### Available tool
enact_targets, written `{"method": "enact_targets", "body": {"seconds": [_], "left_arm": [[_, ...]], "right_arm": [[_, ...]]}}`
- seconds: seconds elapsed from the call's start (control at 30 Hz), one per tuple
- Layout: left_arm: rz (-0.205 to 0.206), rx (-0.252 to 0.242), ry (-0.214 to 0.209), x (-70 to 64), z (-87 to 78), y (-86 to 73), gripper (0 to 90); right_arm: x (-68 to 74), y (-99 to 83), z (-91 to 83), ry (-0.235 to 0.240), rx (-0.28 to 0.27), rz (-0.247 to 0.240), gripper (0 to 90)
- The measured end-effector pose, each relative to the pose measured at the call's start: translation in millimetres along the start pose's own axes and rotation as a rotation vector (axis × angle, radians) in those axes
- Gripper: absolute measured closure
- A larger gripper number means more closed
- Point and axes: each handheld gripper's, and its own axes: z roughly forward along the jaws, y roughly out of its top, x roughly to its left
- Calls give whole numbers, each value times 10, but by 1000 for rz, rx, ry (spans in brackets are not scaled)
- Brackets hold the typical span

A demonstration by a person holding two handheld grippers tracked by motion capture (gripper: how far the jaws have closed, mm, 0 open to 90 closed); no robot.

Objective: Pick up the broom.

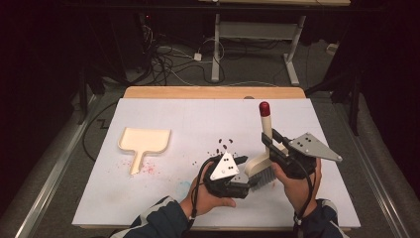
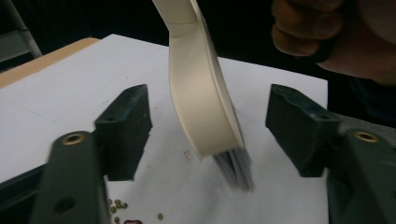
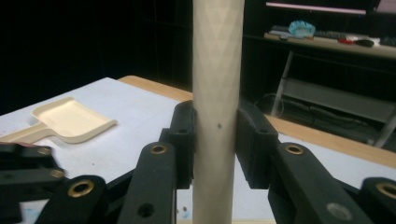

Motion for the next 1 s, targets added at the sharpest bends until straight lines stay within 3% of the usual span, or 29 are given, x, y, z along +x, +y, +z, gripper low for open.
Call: {"method": "enact_targets", "body": {"seconds": [0.07, 0.17, 0.23, 0.47, 0.6, 0.7, 0.8, 0.9, 0.93, 0.97, 1.0], "left_arm": [[-14, 5, 15, 19, 10, -5, 395], [-22, 5, -3, 55, -4, -18, 438], [-20, 6, -14, 71, -29, -27, 489], [-4, 11, -8, 123, -84, -34, 641], [3, 19, -1, 171, -132, -27, 658], [14, 33, -22, 223, -183, -14, 661], [34, 50, -27, 248, -240, -4, 663], [64, 74, -48, 269, -318, -13, 664], [89, 91, -58, 276, -370, -24, 665], [89, 91, -58, 276, -370, -24, 665], [103, 101, -64, 289, -412, -33, 665]], "right_arm": [[45, 11, -21, 19, -14, -16, 707], [120, 28, -58, 30, -28, -28, 707], [152, 40, -78, 28, -40, -56, 707], [239, 56, -123, 39, -67, -65, 706], [238, 68, -135, 57, -69, -72, 705], [217, 90, -144, 96, -57, -75, 701], [191, 106, -147, 133, -51, -117, 684], [148, 105, -143, 214, -70, -222, 652], [137, 105, -148, 241, -67, -240, 644], [137, 105, -148, 241, -67, -240, 644], [114, 108, -150, 300, -50, -292, 611]]}}
